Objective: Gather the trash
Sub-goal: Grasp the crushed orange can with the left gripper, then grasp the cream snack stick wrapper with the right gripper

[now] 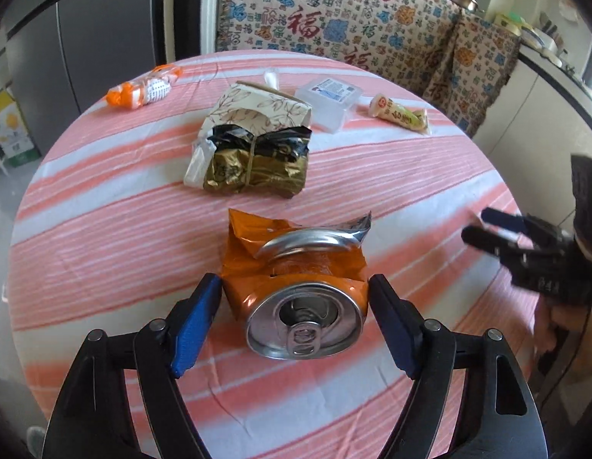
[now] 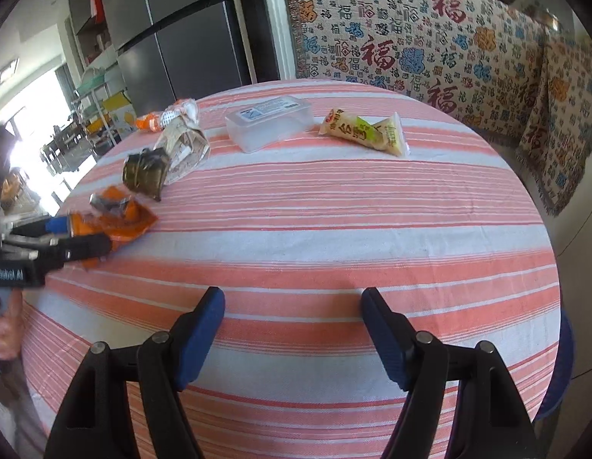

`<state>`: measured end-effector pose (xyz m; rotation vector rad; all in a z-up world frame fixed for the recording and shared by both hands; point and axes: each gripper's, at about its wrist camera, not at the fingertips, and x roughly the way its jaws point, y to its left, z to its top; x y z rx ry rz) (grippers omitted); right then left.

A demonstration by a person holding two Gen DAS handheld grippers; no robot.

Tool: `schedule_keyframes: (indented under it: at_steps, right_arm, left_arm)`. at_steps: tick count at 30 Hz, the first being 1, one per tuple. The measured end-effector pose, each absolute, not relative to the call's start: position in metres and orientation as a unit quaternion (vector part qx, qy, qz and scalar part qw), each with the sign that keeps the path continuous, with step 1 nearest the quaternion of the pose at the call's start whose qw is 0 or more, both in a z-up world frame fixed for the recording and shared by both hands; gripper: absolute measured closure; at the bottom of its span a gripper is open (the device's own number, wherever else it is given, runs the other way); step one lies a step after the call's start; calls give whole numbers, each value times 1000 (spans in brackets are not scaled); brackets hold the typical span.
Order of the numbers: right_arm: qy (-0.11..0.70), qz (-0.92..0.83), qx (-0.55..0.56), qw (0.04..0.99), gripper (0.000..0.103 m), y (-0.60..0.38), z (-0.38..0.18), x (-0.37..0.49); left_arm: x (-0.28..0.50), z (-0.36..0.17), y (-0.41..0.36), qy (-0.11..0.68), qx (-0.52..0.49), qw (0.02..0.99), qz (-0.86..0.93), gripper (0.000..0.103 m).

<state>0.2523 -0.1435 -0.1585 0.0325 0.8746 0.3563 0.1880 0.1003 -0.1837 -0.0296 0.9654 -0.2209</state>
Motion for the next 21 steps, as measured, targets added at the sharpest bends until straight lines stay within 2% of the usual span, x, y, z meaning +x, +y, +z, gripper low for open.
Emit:
schedule_keyframes:
  at_steps: [6,15,16,17,19,21]
  right_arm:
    - [427,139,-20,893,28,-172,-143,329]
    - [480,215,-129,841,29,-133,-152,428]
    - [493,222,-119,833,41,-133,-155,433]
    - [500,228,-112,828,64,-132,-157,434]
    - [506,234,-103,824,78,-129,-156,426]
    - [529,237,-87,810,85,-128,-155,410]
  left_arm:
    - [180,-184,88,455,-6,880,-135,23]
    - [186,-190,90,458,-18,877,-142,23]
    - [187,-190,91,458,-21,877,-142,23]
    - [188,-190,90,458,-22,877,-142,23]
    - [189,-191,90,458,-21,877,-141,23]
    - [187,-191,91,458,-19,878,-139,23]
